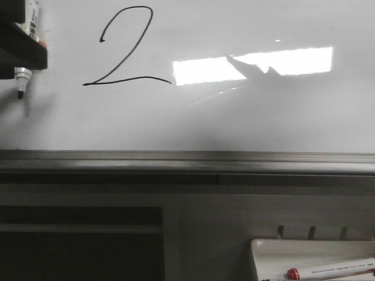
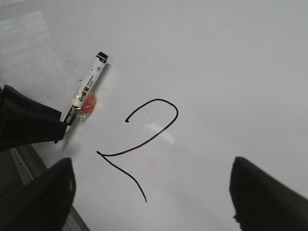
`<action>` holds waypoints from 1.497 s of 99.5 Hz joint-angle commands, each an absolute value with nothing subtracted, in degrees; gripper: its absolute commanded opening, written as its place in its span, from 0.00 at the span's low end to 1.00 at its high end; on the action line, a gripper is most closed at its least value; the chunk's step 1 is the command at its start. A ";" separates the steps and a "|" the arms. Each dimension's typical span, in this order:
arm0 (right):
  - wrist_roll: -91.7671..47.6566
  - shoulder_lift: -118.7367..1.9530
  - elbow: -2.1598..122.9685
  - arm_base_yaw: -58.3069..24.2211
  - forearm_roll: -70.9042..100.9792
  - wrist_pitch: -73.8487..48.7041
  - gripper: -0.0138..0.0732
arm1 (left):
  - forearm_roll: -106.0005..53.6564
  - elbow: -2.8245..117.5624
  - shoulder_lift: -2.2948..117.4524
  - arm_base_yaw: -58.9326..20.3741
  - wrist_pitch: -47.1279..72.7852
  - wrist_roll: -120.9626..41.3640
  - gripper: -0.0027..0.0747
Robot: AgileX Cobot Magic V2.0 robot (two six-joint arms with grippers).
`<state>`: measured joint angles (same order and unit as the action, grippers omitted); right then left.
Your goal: Write number 2 on whiteboard
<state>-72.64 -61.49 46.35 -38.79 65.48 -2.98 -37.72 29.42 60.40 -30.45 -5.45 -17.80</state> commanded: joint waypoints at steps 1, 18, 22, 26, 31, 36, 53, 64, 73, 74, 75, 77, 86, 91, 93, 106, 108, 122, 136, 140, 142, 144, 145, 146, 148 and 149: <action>-72.77 -58.57 47.12 -38.76 66.24 -0.94 0.69 | -36.43 30.81 56.10 -30.44 -6.67 -17.46 0.34; -72.77 -52.54 42.99 -38.76 66.24 0.00 0.07 | -32.09 30.81 47.20 -30.44 -5.51 -17.74 0.01; -72.77 -51.05 41.77 -38.76 66.24 0.00 0.08 | -30.10 30.81 44.53 -30.44 -4.75 -17.74 0.01; -72.77 -49.29 40.21 -38.76 66.24 0.00 0.08 | -27.72 30.81 42.23 -30.44 -3.61 -17.74 0.01; -72.77 -46.82 38.24 -38.76 66.24 0.00 0.08 | -25.15 30.81 39.00 -30.44 -1.78 -17.74 0.01; -72.77 -44.15 36.04 -38.76 66.24 0.00 0.08 | -22.82 30.81 35.27 -30.44 0.61 -17.74 0.01; -72.77 -34.07 27.64 -38.76 66.24 0.00 0.08 | -14.57 30.15 24.28 -30.32 9.09 -17.74 0.01; -72.77 -26.80 22.67 -38.76 66.24 0.00 0.08 | -10.61 29.27 18.35 -30.32 14.29 -17.74 0.01; -72.77 -21.12 18.99 -38.76 66.24 0.00 0.08 | -8.92 28.15 14.06 -30.32 16.94 -17.74 0.01; -72.77 -20.71 18.51 -38.76 66.24 0.00 0.08 | -8.82 28.13 13.44 -30.32 17.12 -17.74 0.01; -72.77 -19.91 18.28 -38.76 66.24 0.00 0.08 | -8.62 28.03 13.16 -30.32 17.43 -17.74 0.01; -72.77 -18.75 17.62 -38.76 66.24 0.00 0.08 | -8.41 27.87 12.32 -30.32 17.87 -17.74 0.01; -72.77 -14.31 15.46 -38.76 66.24 -0.78 0.08 | -8.02 27.23 9.52 -30.32 19.26 -17.74 0.01; -72.77 -12.62 14.62 -38.76 66.24 -1.04 0.08 | -8.02 26.99 8.54 -30.32 20.04 -17.74 0.01; -72.77 -12.07 14.34 -38.76 66.24 -1.22 0.08 | -8.14 26.99 8.19 -30.32 20.55 -17.74 0.01; -72.77 -10.64 13.02 -38.76 66.33 -4.06 0.08 | -12.75 26.99 7.67 -30.32 22.42 -17.74 0.01; -72.77 -10.64 12.87 -38.76 66.33 -4.33 0.08 | -13.18 26.99 7.67 -30.32 22.42 -17.74 0.01; -72.77 -10.76 12.61 -38.76 66.33 -5.07 0.08 | -13.51 26.99 7.67 -30.32 22.31 -17.74 0.01; -72.77 -10.76 12.61 -38.76 66.33 -5.07 0.08 | -13.51 26.99 7.67 -30.32 22.31 -17.74 0.01; -72.77 -10.76 12.61 -38.76 66.33 -5.07 0.08 | -13.51 26.99 7.67 -30.32 22.31 -17.74 0.01; -72.77 -10.76 12.61 -38.76 66.33 -5.07 0.08 | -13.51 26.99 7.67 -30.32 22.31 -17.74 0.01; -72.77 -10.76 12.61 -38.76 66.33 -5.07 0.08 | -13.51 26.99 7.67 -30.32 22.31 -17.74 0.01; -72.77 -10.76 12.61 -38.76 66.33 -5.07 0.08 | -13.51 26.99 7.67 -30.32 22.31 -17.74 0.01; -72.77 -10.76 12.61 -38.76 66.33 -5.07 0.08 | -13.51 26.99 7.67 -30.32 22.31 -17.74 0.01; -72.77 -10.76 12.61 -38.76 66.33 -5.07 0.08 | -13.51 26.99 7.67 -30.32 22.31 -17.74 0.01; -72.77 -10.76 12.61 -38.76 66.33 -5.07 0.08 | -13.51 26.99 7.67 -30.32 22.31 -17.74 0.01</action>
<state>-72.64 -10.24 11.04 -38.79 65.84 -6.45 -12.51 25.70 6.97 -30.45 26.09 -17.80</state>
